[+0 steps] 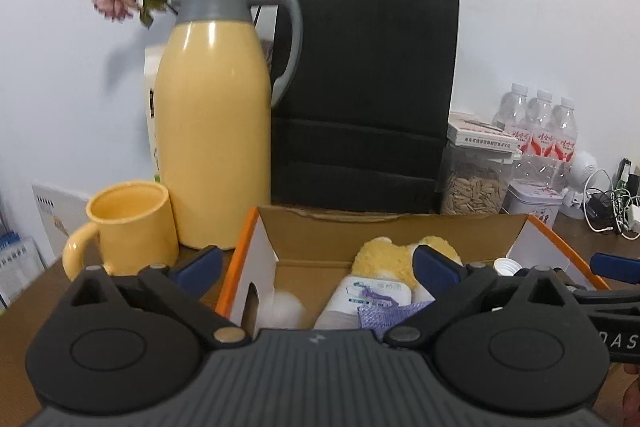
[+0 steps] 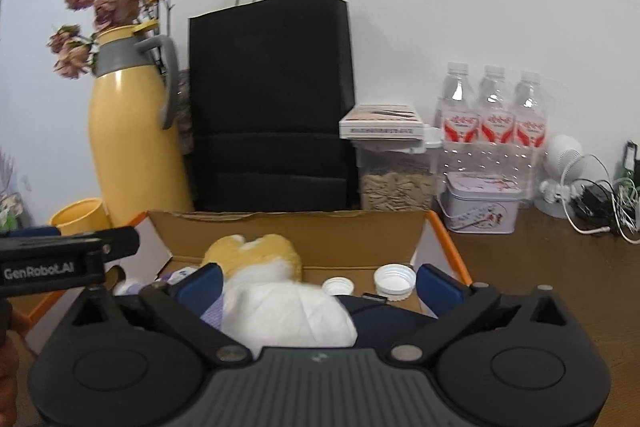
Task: Organize objects
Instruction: 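Carry the tin and tissue into the box and open both tools, then withdraw both tools from the box back over the table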
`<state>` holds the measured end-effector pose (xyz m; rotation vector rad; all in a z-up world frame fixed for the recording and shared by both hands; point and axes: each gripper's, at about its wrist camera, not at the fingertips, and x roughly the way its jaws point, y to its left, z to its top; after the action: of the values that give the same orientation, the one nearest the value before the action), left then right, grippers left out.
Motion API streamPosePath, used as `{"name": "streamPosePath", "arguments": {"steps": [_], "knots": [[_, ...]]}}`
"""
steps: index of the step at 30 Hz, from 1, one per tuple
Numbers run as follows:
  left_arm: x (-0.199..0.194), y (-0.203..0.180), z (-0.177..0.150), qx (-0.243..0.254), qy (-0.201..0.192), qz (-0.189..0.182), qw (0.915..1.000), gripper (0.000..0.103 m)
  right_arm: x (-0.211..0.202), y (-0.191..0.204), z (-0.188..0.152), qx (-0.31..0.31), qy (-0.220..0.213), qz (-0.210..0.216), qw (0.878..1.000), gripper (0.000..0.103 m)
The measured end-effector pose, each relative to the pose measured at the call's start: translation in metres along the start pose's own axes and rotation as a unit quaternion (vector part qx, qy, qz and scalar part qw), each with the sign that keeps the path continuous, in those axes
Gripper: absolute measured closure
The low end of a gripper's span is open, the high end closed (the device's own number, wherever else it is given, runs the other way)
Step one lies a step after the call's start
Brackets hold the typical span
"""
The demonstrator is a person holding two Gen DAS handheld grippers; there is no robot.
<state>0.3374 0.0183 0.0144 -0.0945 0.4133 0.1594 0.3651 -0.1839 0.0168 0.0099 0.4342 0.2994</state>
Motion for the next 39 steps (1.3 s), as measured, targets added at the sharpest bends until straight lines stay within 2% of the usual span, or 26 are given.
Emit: {"name": "streamPosePath", "arguments": {"steps": [14, 30, 39], "knots": [[-0.007, 0.003, 0.0, -0.011, -0.006, 0.007, 0.9999, 0.0, -0.013, 0.002, 0.002, -0.005, -0.01, -0.002, 1.0, 0.0], [-0.081, 0.0, -0.006, 0.003, -0.056, -0.019, 0.9982, 0.0, -0.082, 0.009, 0.001, -0.041, -0.045, -0.001, 0.998, 0.0], [-0.108, -0.001, -0.033, 0.007, -0.043, -0.023, 0.9988, 0.0, -0.11, 0.005, -0.031, -0.046, -0.029, -0.004, 0.999, 0.0]]}}
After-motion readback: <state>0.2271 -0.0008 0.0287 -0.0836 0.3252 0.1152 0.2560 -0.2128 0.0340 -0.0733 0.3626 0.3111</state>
